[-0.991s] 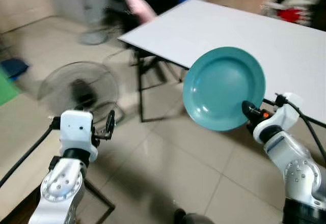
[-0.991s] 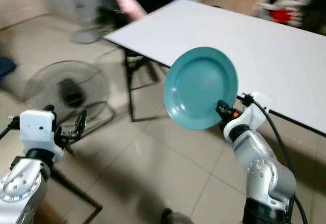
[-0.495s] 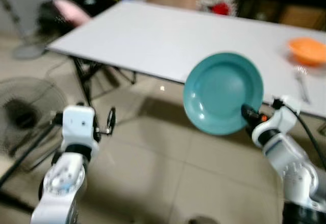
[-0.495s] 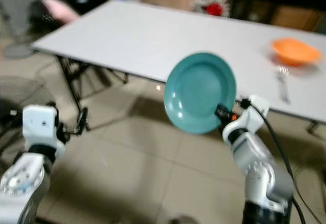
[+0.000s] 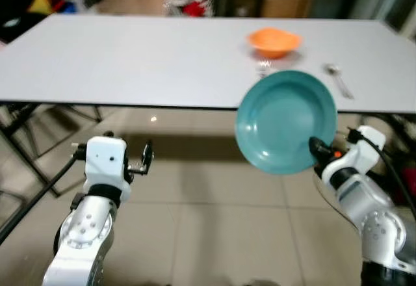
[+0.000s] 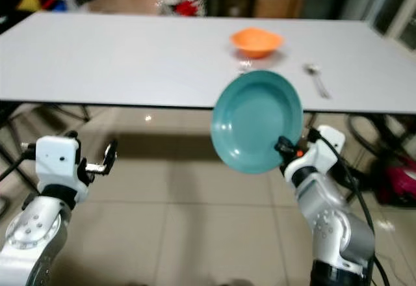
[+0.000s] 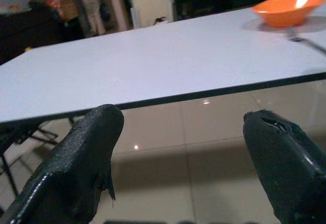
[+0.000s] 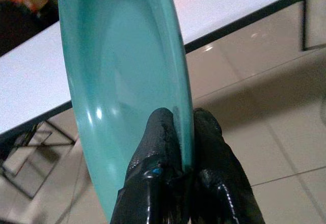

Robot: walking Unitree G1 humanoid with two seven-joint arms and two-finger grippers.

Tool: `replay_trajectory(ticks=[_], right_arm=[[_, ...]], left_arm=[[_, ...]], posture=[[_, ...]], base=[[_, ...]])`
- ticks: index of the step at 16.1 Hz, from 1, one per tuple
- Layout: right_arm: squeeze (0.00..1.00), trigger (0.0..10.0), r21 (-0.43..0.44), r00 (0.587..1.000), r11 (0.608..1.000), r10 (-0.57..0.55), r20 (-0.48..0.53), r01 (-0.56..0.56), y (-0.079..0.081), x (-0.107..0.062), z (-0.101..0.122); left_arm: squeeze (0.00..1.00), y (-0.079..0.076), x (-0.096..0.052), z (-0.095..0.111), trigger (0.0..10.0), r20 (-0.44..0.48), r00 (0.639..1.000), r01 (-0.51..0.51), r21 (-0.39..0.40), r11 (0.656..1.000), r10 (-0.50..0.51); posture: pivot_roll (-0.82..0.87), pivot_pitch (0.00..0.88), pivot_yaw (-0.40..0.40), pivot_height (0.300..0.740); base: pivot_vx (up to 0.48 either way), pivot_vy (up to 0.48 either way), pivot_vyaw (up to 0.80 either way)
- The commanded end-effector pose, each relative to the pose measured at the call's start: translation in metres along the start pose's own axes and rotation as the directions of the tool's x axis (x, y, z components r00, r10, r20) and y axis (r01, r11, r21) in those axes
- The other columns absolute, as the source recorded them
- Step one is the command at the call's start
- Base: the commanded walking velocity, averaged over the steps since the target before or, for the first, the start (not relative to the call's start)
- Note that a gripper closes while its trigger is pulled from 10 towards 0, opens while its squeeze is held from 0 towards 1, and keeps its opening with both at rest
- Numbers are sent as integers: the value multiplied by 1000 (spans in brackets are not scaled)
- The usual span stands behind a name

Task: Setting the table

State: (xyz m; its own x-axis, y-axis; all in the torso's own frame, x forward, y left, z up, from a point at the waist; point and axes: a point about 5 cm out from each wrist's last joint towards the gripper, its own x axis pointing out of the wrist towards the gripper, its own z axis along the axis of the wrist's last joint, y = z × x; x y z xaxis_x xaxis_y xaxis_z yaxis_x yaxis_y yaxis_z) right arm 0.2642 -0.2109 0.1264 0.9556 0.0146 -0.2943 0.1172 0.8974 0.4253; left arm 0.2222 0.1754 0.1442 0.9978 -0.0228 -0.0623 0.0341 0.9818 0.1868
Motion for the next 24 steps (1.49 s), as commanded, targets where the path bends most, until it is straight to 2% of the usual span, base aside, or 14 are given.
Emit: replay_trajectory(ticks=[1,3,5,9,16,18,20,24], right_arm=[[0,10000,-4,999,1000,14,44,-14,2,-3,11],[0,10000,-24,999,999,24,37,-23,2,-4,11],[0,10000,2,999,1000,23,43,-23,2,-6,12],[0,10000,27,998,999,16,67,-18,2,-7,15],[0,10000,40,997,998,50,59,-53,9,1,21],[0,10000,90,994,992,81,69,-87,14,5,28],[0,10000,173,996,982,77,37,-82,16,11,34],[0,10000,173,993,978,117,17,-118,22,17,42]], left_arm=[[0,-3,1,2,10000,8,1000,9,7,1000,-9],[0,-4,4,4,10000,22,1000,-3,-41,999,4],[0,-3,5,6,10000,38,999,-13,-38,999,15],[0,-6,5,7,10000,48,999,21,-94,995,-17],[0,-12,7,11,10000,75,994,91,-100,991,-84],[0,-10,8,13,10000,87,992,102,-96,990,-94],[0,-9,10,14,10000,96,989,116,-78,990,-109],[0,-11,13,16,10000,106,984,153,-71,986,-146]], posture=[[-109,3,57,740],[-115,4,57,740],[-117,6,57,740],[-118,9,58,740],[-116,0,54,740],[-118,0,52,740],[-123,0,53,740],[-126,0,57,740]], base=[[0,-240,-744],[0,0,-241],[0,0,0],[66,0,0],[296,0,-383],[298,0,0],[298,0,0],[297,0,0]])
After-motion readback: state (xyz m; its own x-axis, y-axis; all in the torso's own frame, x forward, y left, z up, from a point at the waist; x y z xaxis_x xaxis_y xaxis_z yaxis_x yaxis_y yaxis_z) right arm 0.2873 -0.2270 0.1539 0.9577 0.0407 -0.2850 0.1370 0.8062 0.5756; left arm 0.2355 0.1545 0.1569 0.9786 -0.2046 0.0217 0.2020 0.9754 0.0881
